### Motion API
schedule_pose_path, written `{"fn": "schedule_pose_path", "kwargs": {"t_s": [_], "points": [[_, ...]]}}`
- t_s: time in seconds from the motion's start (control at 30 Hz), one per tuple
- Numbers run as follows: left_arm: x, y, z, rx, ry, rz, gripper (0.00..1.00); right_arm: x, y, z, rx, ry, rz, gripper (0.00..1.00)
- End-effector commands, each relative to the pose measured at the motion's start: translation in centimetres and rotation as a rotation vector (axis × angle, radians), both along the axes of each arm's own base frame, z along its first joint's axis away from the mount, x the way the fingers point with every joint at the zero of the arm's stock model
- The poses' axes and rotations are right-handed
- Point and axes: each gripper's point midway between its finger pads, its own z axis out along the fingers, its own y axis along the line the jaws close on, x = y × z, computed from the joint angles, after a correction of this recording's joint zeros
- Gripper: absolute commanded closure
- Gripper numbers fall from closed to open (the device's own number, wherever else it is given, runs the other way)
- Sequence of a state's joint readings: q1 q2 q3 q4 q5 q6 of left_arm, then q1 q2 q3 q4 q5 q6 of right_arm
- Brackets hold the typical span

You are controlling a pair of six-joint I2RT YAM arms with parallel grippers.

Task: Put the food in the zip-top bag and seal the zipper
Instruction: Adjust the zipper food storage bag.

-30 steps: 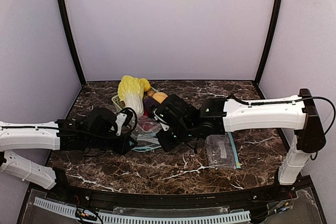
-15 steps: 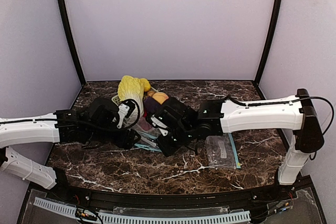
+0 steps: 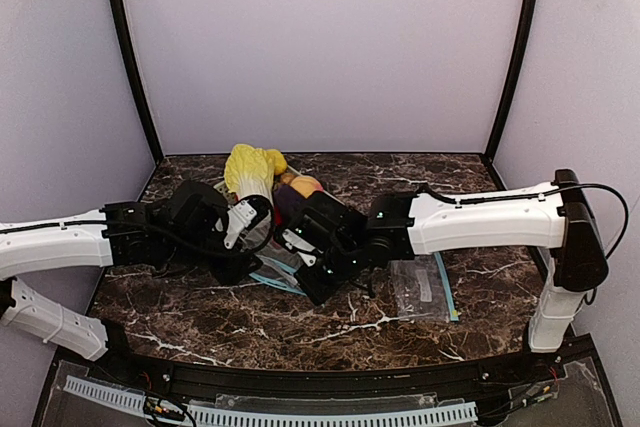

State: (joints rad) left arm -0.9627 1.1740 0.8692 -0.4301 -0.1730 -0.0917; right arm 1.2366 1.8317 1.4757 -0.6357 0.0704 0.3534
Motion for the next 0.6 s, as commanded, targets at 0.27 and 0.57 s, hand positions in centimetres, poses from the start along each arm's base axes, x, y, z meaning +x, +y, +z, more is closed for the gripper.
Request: {"fn": "schedule_pose_path", "kwargs": {"t_s": [0.27,0.57], "points": [[-0.38,-0.66,0.33,0.071,-0.019,-0.118,0.55,-0.92,0.71,0.30,0.016,0.040,0.053,1.00],[-1.12,-1.10,0.09,0.062,0.001,-0.167,0.94,-0.67,0.46,0.37,0.012,0.034,0.031,1.00]]}}
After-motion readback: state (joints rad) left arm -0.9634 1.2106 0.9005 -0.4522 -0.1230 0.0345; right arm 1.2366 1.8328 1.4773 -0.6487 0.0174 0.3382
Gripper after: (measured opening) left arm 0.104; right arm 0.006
